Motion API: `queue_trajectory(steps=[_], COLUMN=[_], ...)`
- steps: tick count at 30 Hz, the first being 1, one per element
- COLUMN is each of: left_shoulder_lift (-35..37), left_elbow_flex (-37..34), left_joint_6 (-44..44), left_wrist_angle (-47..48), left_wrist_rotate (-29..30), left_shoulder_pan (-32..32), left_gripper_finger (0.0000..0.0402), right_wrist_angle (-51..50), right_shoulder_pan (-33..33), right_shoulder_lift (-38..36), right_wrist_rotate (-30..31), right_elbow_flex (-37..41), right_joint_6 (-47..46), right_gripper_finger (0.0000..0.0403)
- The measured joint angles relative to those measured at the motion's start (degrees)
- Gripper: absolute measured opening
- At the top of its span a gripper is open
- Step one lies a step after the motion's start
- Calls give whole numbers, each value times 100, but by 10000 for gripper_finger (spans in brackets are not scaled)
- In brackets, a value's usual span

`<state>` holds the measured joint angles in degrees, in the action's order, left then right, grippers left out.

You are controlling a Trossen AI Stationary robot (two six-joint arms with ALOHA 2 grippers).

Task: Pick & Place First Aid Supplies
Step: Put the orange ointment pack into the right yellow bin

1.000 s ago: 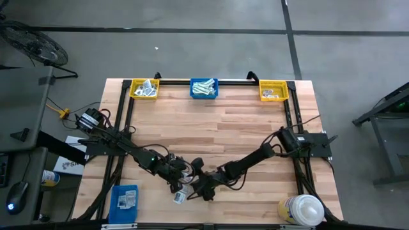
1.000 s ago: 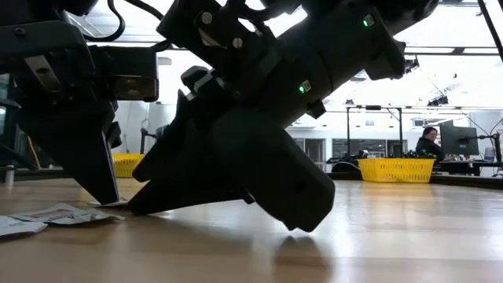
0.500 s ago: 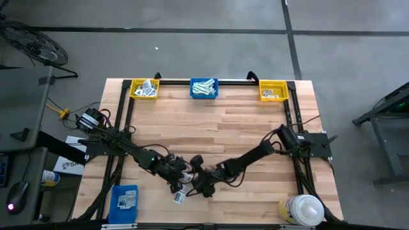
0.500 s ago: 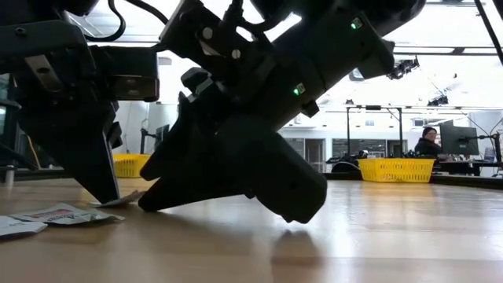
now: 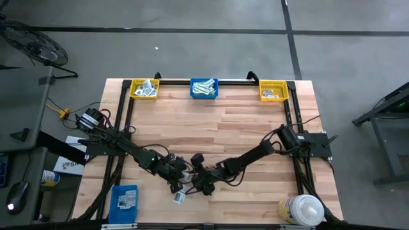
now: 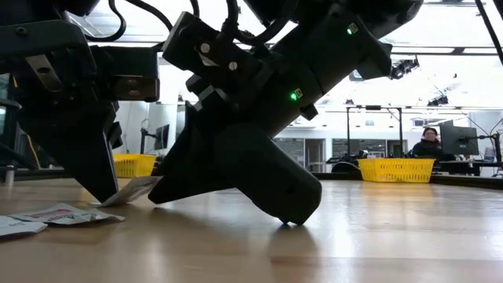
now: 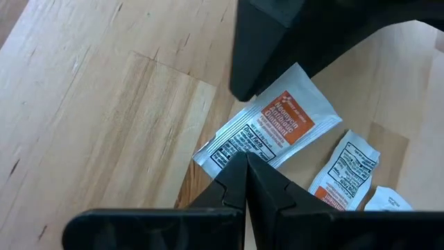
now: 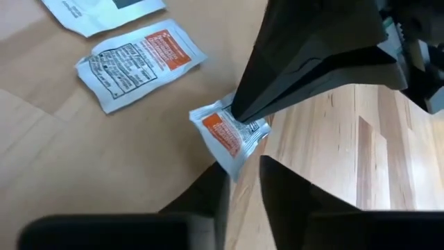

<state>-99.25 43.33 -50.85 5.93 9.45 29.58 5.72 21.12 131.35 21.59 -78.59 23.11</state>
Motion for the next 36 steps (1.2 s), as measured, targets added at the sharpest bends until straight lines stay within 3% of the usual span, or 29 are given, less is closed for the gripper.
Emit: queue_trajectory(steps=[9, 22, 30, 36], left_shoulder_lift=[-1, -3, -4, -4], left_elbow_flex=[0, 0, 0, 0], left_joint_6=[-2, -50, 46, 44], left_wrist_angle=[0, -4, -2, -2], left_wrist_rotate=[-9, 51, -25, -64], left_shoulder_pan=[0, 9, 4, 2], left_gripper_finger=[0, 1, 0, 0], right_wrist_angle=[34, -59, -68, -73], right_shoulder_pan=[205, 256, 256, 250], right_shoulder_lift=[0, -189, -289, -309], right_wrist_rotate=[7, 107, -45, -221], right_elbow_flex=[2, 33, 39, 79], right_joint_6=[-146, -863, -791, -734], right_gripper_finger=[3, 1, 1, 38])
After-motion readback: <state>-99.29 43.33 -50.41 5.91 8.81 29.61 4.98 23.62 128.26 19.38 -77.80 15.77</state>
